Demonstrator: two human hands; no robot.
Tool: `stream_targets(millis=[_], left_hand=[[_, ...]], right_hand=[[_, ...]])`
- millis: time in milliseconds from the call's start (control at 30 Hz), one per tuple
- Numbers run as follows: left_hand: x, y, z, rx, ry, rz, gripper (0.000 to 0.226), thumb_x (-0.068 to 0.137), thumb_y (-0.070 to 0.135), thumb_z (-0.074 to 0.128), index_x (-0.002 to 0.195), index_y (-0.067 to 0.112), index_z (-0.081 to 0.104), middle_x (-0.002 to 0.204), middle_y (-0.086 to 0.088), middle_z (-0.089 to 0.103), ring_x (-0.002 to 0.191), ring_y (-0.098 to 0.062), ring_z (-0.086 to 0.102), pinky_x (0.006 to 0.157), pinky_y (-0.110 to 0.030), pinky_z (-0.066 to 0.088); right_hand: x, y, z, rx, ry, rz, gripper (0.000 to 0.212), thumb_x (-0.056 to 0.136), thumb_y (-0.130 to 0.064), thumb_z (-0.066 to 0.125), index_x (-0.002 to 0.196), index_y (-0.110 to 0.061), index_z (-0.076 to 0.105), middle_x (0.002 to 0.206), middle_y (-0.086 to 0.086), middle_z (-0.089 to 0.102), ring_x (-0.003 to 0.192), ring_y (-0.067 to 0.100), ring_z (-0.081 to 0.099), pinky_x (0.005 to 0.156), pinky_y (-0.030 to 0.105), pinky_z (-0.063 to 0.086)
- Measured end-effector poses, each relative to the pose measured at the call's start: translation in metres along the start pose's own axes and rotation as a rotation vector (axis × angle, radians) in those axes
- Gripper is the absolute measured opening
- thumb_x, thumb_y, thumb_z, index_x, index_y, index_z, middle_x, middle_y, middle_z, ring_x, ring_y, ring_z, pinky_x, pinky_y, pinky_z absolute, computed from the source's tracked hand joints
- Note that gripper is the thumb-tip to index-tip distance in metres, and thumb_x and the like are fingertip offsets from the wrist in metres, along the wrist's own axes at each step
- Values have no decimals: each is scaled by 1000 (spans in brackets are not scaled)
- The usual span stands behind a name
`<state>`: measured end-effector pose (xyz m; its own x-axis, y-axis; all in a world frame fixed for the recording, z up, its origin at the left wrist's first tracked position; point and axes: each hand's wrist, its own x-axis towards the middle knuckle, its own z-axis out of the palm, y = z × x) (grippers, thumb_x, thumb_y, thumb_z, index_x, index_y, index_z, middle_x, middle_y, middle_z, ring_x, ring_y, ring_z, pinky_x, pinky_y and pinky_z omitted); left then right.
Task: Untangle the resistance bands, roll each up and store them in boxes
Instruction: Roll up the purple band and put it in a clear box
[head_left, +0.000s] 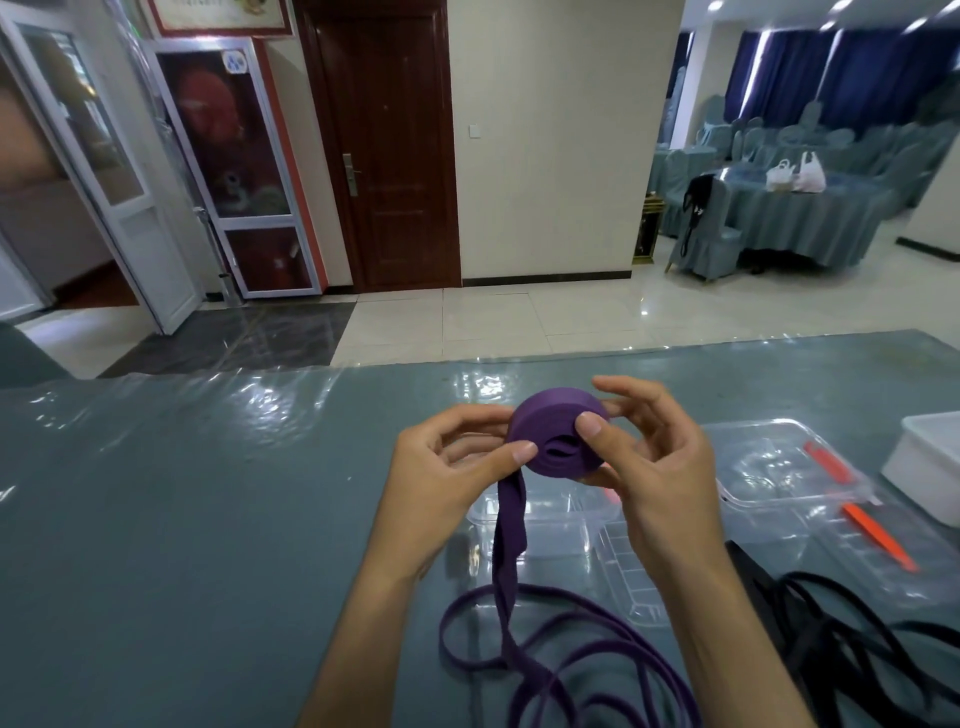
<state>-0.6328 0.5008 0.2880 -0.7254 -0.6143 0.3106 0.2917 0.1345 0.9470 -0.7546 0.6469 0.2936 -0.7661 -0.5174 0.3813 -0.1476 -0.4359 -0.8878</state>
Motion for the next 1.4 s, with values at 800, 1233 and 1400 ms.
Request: stream_targets(millis=[800,1233,1400], left_hand=[[7,10,-5,-54,45,138,33,80,24,90,111,26,79,104,-3,81,96,-17,78,85,-19,59],[8,-12,-3,-169,97,39,35,78,23,86,113,23,83,115,-7,79,109,-21,76,91,-20,58],[3,-16,-3,-159,56,40,36,71,18,92,105,19,84,102,-9,82,94,-20,80,82,-21,61]], right_hand=[[3,13,23,284,-4,77,18,79,-28,83,95,-24,76,107,8,75,96,23,77,74,42,64],[8,23,-5,45,-103,64,29,91,-20,81,119,-26,75,113,10,79,105,30,78,77,39,66],[5,27,-10,22,-133,160,26,78,-30,88,83,-21,65,100,13,79,90,27,79,71,36,64]])
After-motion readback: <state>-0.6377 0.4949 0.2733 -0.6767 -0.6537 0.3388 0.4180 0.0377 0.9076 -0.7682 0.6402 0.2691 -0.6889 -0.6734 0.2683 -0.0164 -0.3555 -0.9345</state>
